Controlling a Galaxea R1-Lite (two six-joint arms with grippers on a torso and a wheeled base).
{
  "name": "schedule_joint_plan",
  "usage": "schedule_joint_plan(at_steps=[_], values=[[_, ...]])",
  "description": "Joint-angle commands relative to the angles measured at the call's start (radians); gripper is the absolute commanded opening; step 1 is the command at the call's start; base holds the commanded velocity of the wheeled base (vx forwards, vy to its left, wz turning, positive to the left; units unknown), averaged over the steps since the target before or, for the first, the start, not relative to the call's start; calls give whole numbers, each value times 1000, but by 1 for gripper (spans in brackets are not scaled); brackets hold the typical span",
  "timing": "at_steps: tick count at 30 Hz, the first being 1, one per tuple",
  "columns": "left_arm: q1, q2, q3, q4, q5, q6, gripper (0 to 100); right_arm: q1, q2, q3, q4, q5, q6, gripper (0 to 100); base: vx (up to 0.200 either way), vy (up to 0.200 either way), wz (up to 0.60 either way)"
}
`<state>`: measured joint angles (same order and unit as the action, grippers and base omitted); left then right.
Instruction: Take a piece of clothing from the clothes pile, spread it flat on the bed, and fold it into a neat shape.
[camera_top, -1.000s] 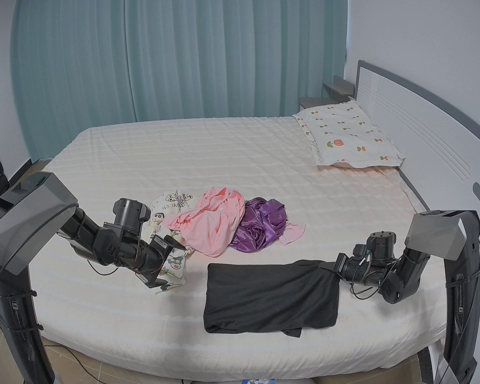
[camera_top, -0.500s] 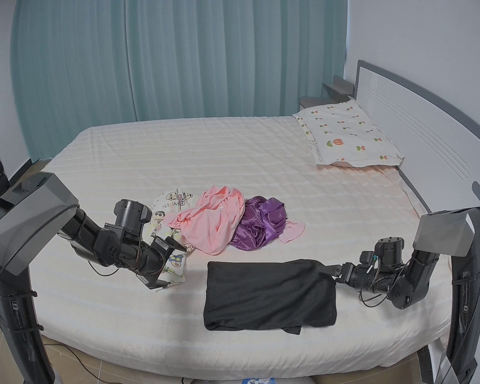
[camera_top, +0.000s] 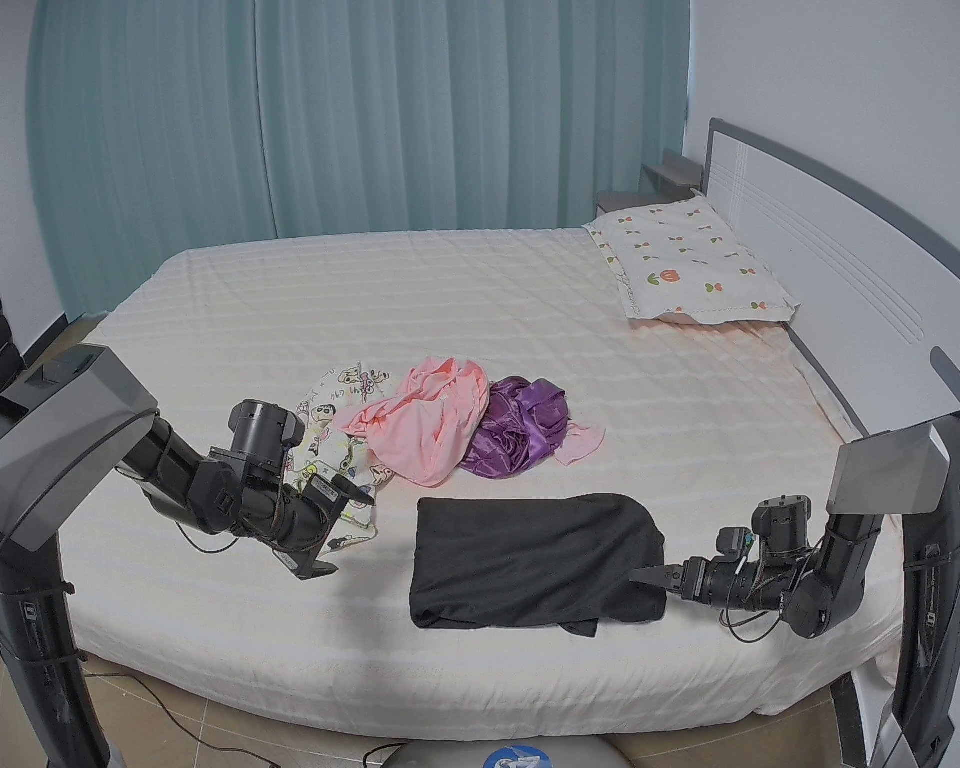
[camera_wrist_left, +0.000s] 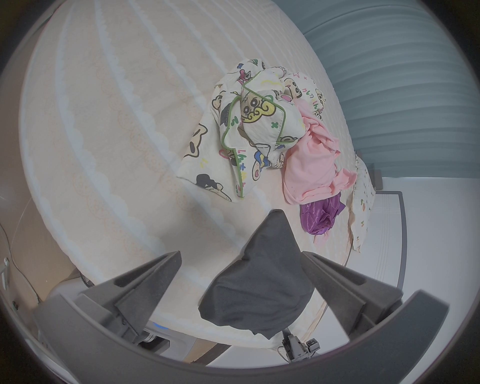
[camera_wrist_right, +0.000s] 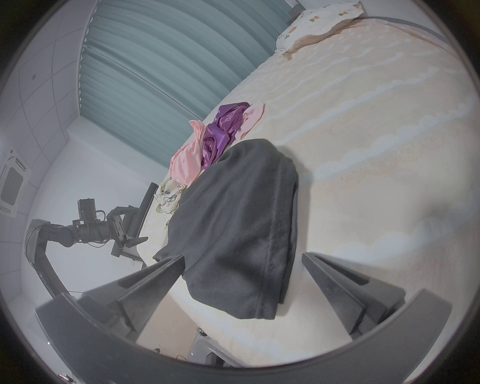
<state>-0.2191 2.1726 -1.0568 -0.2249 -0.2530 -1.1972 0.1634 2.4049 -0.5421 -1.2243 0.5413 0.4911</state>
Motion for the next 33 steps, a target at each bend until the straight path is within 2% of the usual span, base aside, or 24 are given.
schedule_joint_plan(at_steps=[1, 7, 10, 20, 25, 33], values=[[0, 1, 0, -1, 0, -1, 100, 25, 7, 4, 2, -3, -2, 0, 0, 0, 0], [0, 1, 0, -1, 0, -1, 100, 30, -4, 34, 2, -4, -31, 0, 0, 0, 0], [0, 1, 0, -1, 0, -1, 100, 5, -9, 57, 3, -4, -83, 0, 0, 0, 0], [0, 1, 0, -1, 0, -1, 100, -25, -36, 102, 3, -3, -144, 0, 0, 0, 0], [0, 1, 0, -1, 0, -1, 100, -41, -30, 129, 15, -3, -227, 0, 0, 0, 0], [0, 1, 0, -1, 0, -1, 100, -54, -24, 152, 15, -3, -295, 0, 0, 0, 0]])
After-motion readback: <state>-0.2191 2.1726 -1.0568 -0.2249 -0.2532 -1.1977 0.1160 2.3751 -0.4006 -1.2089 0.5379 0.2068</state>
